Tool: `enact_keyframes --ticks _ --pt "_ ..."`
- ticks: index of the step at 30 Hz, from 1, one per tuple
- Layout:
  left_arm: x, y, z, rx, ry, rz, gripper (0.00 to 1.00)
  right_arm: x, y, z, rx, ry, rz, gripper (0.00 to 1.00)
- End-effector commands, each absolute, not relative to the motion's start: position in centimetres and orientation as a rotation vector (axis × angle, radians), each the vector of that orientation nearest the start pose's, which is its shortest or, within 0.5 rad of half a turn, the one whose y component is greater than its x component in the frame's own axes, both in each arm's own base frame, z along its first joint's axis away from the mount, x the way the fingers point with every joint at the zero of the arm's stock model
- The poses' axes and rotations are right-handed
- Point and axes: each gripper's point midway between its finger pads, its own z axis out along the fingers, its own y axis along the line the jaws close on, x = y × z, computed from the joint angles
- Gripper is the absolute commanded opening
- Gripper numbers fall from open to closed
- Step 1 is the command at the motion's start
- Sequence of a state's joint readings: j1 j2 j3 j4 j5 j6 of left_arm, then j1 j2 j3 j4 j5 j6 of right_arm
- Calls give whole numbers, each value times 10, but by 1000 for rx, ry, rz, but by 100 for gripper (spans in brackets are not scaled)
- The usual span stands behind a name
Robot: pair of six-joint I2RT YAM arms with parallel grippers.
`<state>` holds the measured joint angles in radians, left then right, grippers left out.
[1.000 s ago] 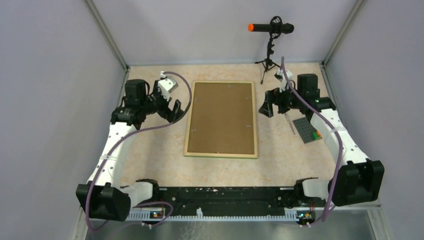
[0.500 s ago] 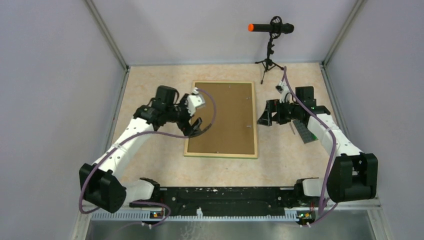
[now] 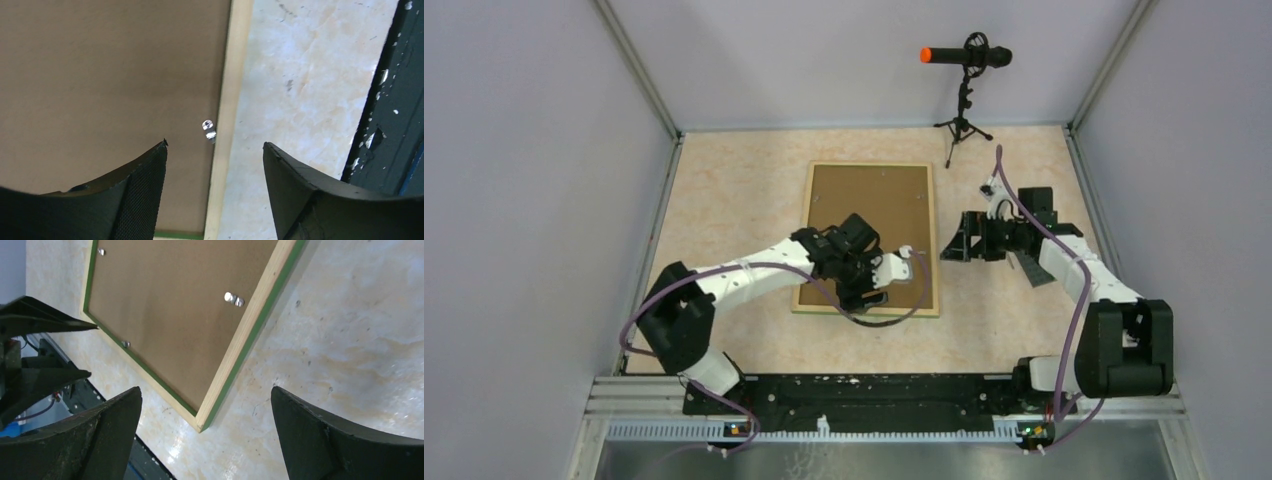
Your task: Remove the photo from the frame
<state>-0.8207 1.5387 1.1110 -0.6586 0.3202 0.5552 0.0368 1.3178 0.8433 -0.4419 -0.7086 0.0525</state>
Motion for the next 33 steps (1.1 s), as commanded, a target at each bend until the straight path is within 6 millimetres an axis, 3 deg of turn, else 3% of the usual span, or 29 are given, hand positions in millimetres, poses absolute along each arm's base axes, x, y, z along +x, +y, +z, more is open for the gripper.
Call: enact_keyframes --ticks 1,6,11,22,25,29,33 --pt "197 -302 90 1890 1902 -452 71 286 133 116 -272 2354 1005 98" --pt "184 -318 66 1998 1908 -369 64 284 133 110 -272 2361 1017 98" --pt "190 -327 46 2018 1902 -255 57 281 133 104 -258 2383 1041 97" --pt "189 -323 18 2025 1962 -190 37 276 138 92 -213 2410 1144 95" --pt "191 -324 22 1993 1962 -185 23 275 139 88 -197 2419 1168 95" --pt "199 -335 47 1913 1920 -215 0 274 140 84 -187 2425 1181 94" --pt "197 -345 73 1860 1893 -308 0 270 146 82 -165 2418 1255 94"
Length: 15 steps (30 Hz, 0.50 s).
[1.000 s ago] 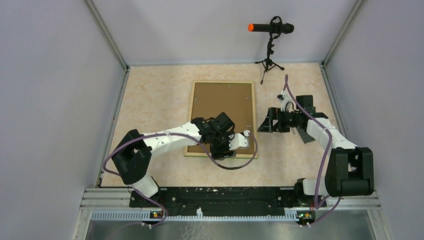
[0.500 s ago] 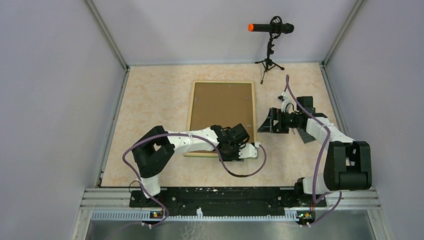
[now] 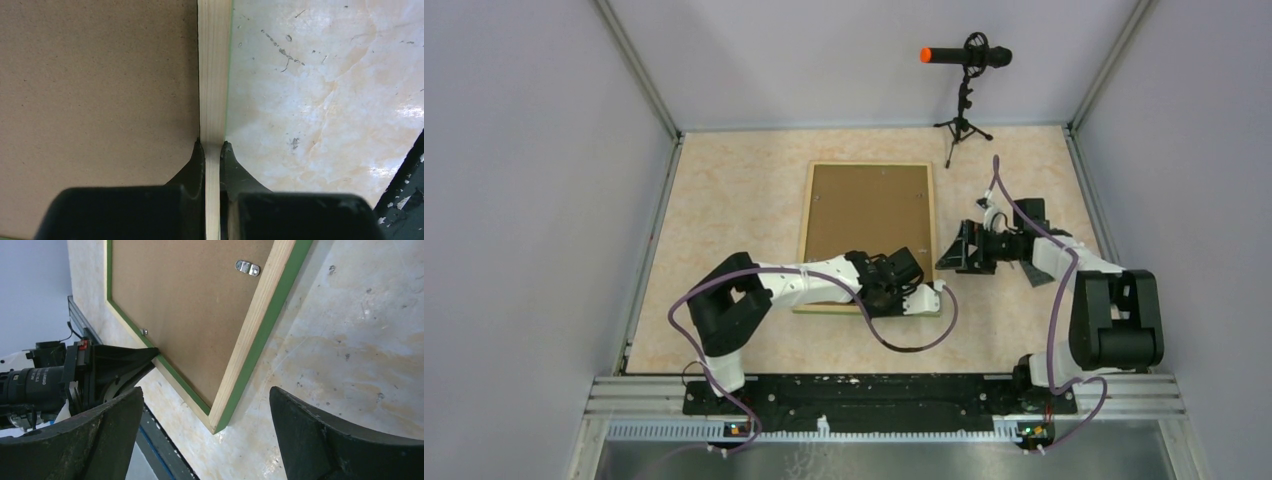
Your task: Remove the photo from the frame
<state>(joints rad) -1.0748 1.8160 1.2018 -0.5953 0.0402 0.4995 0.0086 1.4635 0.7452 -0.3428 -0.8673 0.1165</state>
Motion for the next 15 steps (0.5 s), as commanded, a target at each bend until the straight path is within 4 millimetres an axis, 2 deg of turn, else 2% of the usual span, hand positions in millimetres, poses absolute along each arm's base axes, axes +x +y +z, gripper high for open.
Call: enact_keyframes --ticks 1,8,12,15 --pt "196 -346 77 -2509 -2567 438 0 269 146 80 -161 2426 1268 93" --pt "195 -346 96 -2548 -2567 488 0 264 150 73 -148 2441 1328 90" --pt "193 -350 106 -2573 -2552 545 0 257 158 75 -124 2418 1465 90" --pt "193 -354 111 -2580 -2555 576 0 252 165 77 -93 2396 1591 85"
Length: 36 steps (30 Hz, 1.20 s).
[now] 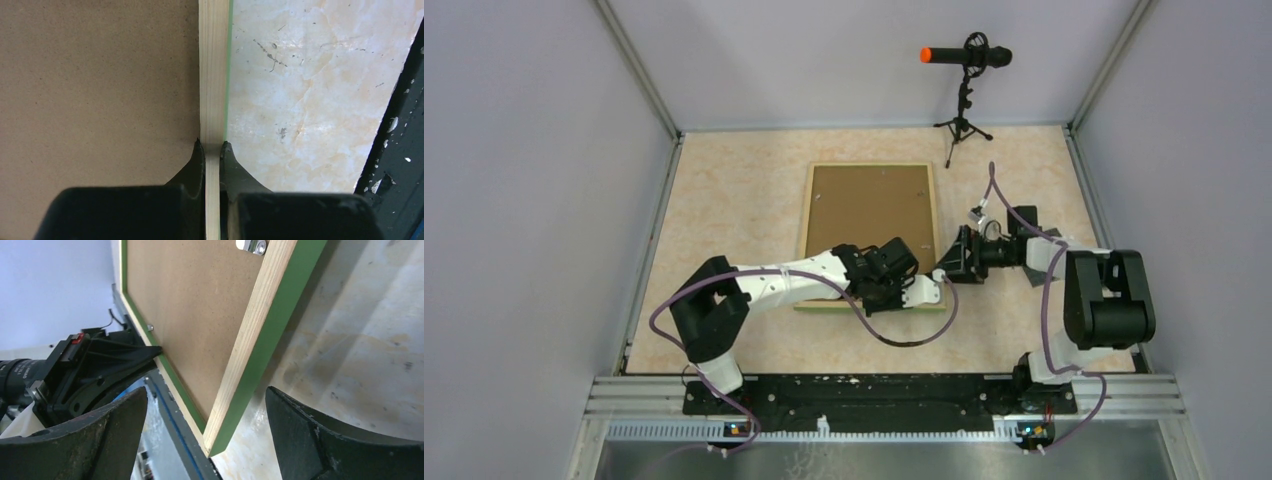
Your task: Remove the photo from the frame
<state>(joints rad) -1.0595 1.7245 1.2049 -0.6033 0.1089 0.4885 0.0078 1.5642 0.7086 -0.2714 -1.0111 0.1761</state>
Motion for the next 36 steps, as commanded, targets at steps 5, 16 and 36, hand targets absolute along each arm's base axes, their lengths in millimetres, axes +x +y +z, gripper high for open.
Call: enact_keyframes --ticks 5,16,36 --pt "195 -357 119 -2568 -2597 636 0 247 170 67 -15 2421 1727 78" --pt "191 -365 121 -2552 -2608 754 0 238 187 71 -12 2408 1914 73" --pt "182 -364 113 -2519 -2597 824 0 239 190 68 52 2414 2015 25"
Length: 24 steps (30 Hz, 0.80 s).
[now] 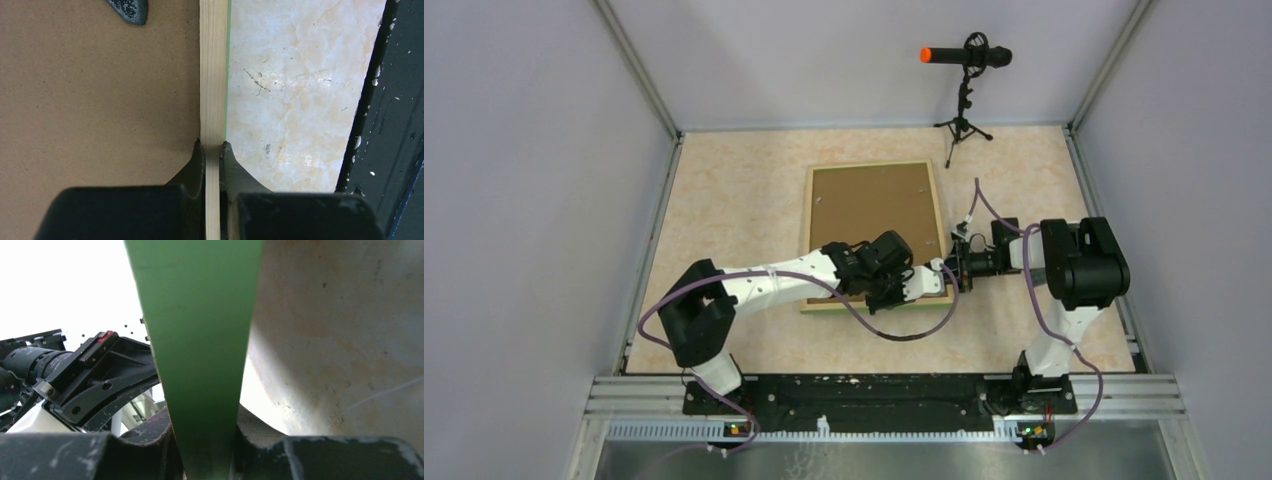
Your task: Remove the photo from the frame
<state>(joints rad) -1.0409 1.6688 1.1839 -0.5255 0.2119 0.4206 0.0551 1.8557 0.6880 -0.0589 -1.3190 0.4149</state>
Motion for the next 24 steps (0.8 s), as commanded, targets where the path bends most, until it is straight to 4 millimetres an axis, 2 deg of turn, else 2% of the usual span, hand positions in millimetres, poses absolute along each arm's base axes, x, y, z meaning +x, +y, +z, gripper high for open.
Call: enact_keyframes --ticks 1,4,5,8,10,12,14,17,21,24 --pt "181 -364 113 1747 1802 -573 0 240 190 69 50 2411 2018 22" --pt "180 -363 112 1738 1821 -575 1 241 190 74 38 2402 2015 17" --pt "180 -362 112 1732 1831 -579 5 243 190 76 28 2399 2005 16" --pt "185 -355 122 1683 1870 -617 32 246 189 89 -30 2381 1942 13" --pt "193 -348 136 1639 1893 -662 54 249 188 101 -68 2365 1895 12" --pt "202 -341 157 1583 1902 -713 68 252 188 112 -106 2352 1838 11" --pt "211 -331 176 1524 1913 -752 75 254 186 119 -138 2356 1772 8" --pt "232 -311 203 1403 1927 -770 79 259 181 127 -196 2374 1652 0" --pt "259 -282 243 1230 1910 -756 87 274 172 142 -274 2418 1464 0" --pt "279 -258 268 1100 1902 -698 93 289 163 164 -353 2429 1310 0"
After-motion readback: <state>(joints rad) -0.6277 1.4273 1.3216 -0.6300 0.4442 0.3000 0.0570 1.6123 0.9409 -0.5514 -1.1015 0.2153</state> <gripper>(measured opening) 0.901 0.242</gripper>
